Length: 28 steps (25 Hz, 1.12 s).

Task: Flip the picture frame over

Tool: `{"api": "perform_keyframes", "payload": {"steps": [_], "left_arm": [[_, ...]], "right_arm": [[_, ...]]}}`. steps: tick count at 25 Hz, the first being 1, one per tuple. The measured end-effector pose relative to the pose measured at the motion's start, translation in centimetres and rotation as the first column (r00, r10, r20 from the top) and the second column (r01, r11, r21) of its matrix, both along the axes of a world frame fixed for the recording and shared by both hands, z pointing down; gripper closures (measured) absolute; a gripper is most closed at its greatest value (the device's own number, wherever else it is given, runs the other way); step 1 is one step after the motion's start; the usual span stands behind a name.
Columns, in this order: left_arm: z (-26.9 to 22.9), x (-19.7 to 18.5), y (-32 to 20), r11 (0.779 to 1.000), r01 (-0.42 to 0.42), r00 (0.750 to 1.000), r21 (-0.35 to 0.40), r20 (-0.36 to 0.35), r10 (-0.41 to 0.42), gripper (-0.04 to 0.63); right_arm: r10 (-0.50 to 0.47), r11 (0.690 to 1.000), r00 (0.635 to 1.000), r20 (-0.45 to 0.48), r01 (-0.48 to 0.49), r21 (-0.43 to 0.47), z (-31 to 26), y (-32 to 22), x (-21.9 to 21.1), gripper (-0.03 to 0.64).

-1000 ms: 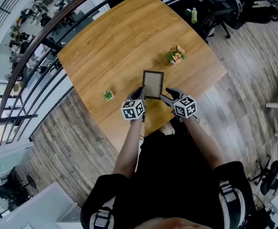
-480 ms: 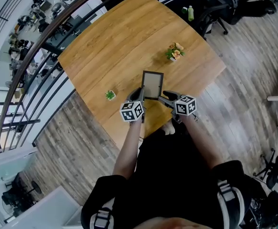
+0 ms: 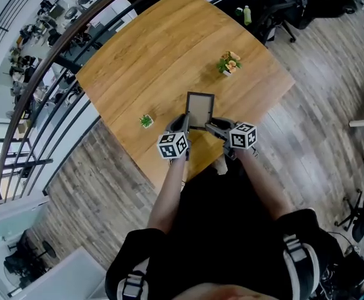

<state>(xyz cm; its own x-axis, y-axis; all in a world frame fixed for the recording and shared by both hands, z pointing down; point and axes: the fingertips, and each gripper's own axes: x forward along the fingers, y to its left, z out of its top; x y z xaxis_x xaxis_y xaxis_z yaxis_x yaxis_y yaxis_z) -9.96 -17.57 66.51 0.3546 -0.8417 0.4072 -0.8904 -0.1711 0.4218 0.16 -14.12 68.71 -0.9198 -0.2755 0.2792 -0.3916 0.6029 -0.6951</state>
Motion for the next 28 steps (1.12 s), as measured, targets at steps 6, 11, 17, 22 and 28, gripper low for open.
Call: {"api": "perform_keyframes", "payload": {"steps": [6, 11, 17, 22, 28], "left_arm": [[0.0, -0.3, 0.9, 0.999, -0.036, 0.999, 0.010, 0.012, 0.036, 0.537], [0.8, -0.4, 1.5, 0.997, -0.071, 0.997, 0.010, 0.042, 0.070, 0.538], [1.0, -0.9, 2.0, 0.997, -0.077, 0.996, 0.013, 0.043, 0.077, 0.538], [1.0, -0.2, 1.7, 0.996, -0.091, 0.995, 0.010, 0.045, 0.090, 0.538], [0.9, 0.4, 1.8, 0.992, -0.126, 0.991, 0.019, 0.041, 0.126, 0.537]], "right_arm": [[0.051, 0.998, 0.999, -0.004, -0.051, -0.021, 0.3, 0.8, -0.2, 0.484], [0.075, 0.997, 0.997, 0.000, -0.075, -0.006, -0.1, 1.2, -0.4, 0.513], [0.086, 0.996, 0.996, -0.020, -0.086, 0.024, -1.0, 1.3, -1.0, 0.546], [0.110, 0.994, 0.993, -0.030, -0.110, 0.006, -1.0, 1.0, -0.4, 0.549], [0.127, 0.992, 0.991, -0.049, -0.125, 0.035, -1.8, 1.3, -0.1, 0.549]]}}
